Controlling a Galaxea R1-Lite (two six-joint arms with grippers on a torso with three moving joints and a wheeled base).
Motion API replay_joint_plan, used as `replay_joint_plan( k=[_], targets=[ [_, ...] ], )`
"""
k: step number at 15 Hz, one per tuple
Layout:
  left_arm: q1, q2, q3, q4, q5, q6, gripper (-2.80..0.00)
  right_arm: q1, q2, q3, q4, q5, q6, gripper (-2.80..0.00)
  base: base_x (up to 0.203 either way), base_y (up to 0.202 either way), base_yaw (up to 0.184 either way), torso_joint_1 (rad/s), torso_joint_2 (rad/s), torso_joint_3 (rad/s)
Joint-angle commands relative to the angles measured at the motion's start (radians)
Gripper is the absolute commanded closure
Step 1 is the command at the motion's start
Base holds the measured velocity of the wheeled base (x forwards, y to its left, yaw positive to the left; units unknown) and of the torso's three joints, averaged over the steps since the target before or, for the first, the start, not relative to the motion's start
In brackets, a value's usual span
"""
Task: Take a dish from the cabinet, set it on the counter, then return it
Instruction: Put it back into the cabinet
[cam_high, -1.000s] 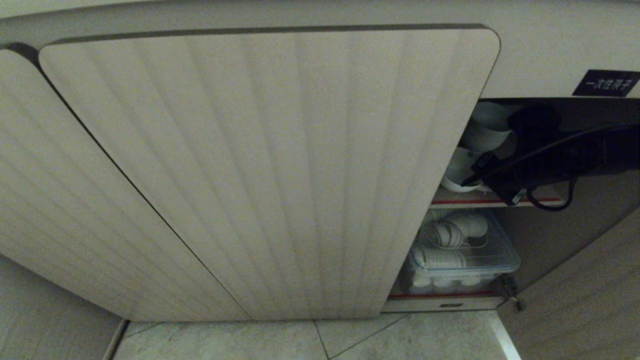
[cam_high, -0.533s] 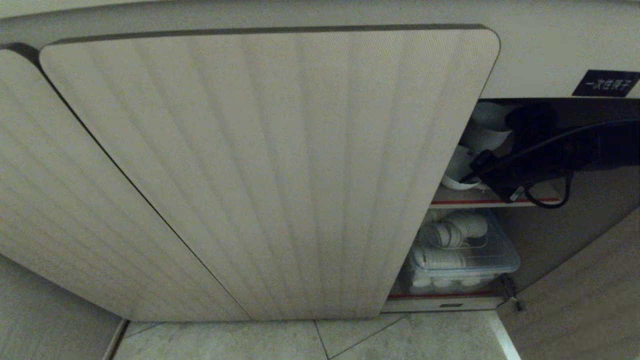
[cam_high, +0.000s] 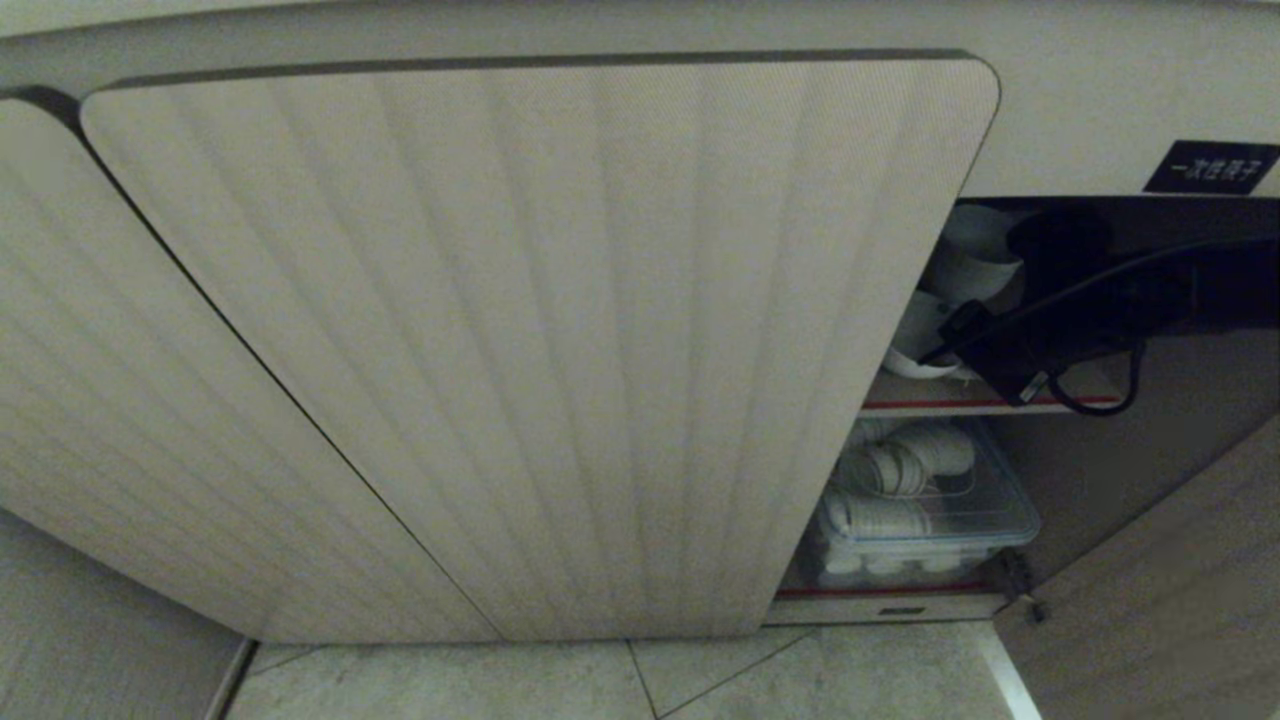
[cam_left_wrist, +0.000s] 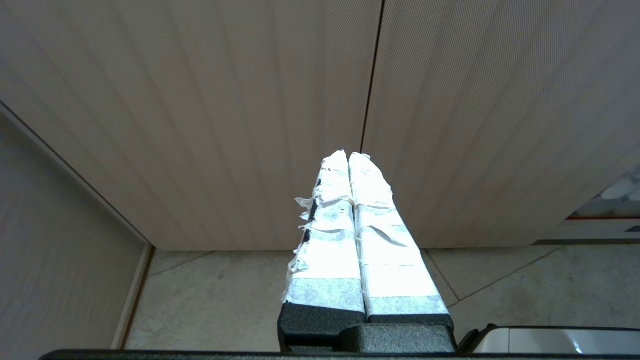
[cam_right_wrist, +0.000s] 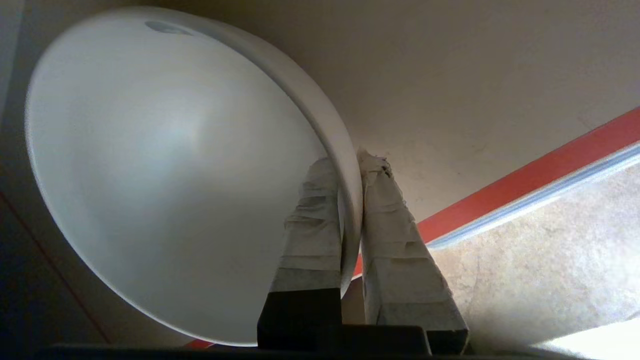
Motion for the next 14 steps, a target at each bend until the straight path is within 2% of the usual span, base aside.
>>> replay_joint_plan(
  k=[1,14],
  targets=[
    [0.0,0.0,0.0,0.0,0.0,0.0,0.0,0.001,0.018,-0.025,0.019,0.0,0.005,0.0,0.0,0.0,0.0,0.0,0.0,0.0],
    [0.0,0.0,0.0,0.0,0.0,0.0,0.0,0.001,0.031,-0.039,0.041,0.0,-0.011,0.0,0.0,0.0,0.0,0.0,0.0,0.0]
  ],
)
